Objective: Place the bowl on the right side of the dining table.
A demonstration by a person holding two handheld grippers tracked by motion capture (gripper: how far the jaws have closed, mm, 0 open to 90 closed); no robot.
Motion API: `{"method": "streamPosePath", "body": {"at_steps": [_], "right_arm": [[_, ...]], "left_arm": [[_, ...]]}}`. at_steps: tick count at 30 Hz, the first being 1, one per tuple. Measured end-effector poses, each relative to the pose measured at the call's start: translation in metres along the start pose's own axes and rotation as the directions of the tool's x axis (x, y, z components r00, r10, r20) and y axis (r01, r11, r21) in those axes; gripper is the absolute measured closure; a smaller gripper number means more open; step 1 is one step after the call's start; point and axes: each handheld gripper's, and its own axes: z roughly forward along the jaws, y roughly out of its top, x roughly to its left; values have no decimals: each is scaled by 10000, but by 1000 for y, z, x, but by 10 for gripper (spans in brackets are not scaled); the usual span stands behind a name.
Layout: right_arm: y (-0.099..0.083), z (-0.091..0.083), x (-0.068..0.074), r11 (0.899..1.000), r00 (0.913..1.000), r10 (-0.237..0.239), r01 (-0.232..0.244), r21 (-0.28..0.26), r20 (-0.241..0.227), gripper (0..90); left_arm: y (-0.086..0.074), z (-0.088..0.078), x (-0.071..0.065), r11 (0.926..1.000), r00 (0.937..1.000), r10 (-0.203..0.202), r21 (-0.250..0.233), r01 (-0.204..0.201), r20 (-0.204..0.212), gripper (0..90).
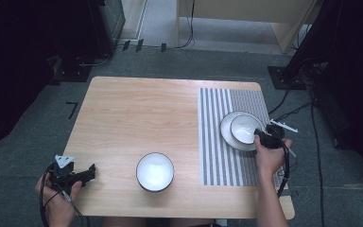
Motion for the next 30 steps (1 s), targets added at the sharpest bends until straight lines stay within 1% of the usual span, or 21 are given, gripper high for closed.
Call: {"method": "streamPosePath", "body": {"at_steps": [2,3,5,10,12,16,20,21,22,25,26,27,28,29,30], "right_arm": [[0,0,-1,10000,10000,17,-17,-7,-21,837],[0,1,-2,9999,9998,169,-169,16,-46,835],[0,1,-2,9998,9998,216,-216,-11,-37,833],[-1,3,0,9996,9996,187,-182,-236,220,829],[-2,4,0,9988,9990,339,-328,-361,291,830],[-2,5,-1,9982,9984,416,-399,-455,373,828],[-2,6,1,9974,9981,492,-471,-544,384,822],[-2,6,1,9964,9974,626,-604,-595,361,818],[-2,6,1,9964,9974,626,-604,-595,361,818],[-3,7,-1,9952,9972,697,-678,-705,254,805],[-3,7,-1,9943,9968,769,-749,-765,229,773],[-3,6,-2,9922,9964,847,-835,-930,86,675],[-3,6,-2,9922,9964,847,-835,-930,86,675],[-2,6,-3,9908,9959,897,-899,-1010,-72,603],[-2,6,-3,9908,9959,897,-899,-1010,-72,603]], "left_arm": [[0,0,0,10000,10000,1,1,-1,1,0],[0,0,0,10000,10000,0,1,0,0,0],[0,0,0,10000,10000,0,0,0,0,0],[0,0,0,10000,10000,0,0,0,-1,0],[0,0,0,10000,10000,-1,-1,1,0,0],[0,0,0,10000,10000,-1,0,1,-2,0],[0,0,0,10000,10000,0,0,0,-2,0],[0,0,0,10000,10000,-1,0,1,-1,0],[0,0,0,10000,10000,-1,0,1,-1,0],[0,0,0,10000,10000,-1,-2,1,0,0],[0,0,0,10000,10000,0,1,0,0,0],[0,0,0,10000,10000,-1,0,1,-1,0],[0,0,0,10000,10000,-1,0,1,-1,0],[0,0,0,10000,10000,-1,0,1,0,0],[0,0,0,10000,10000,-1,0,1,0,0]]}}
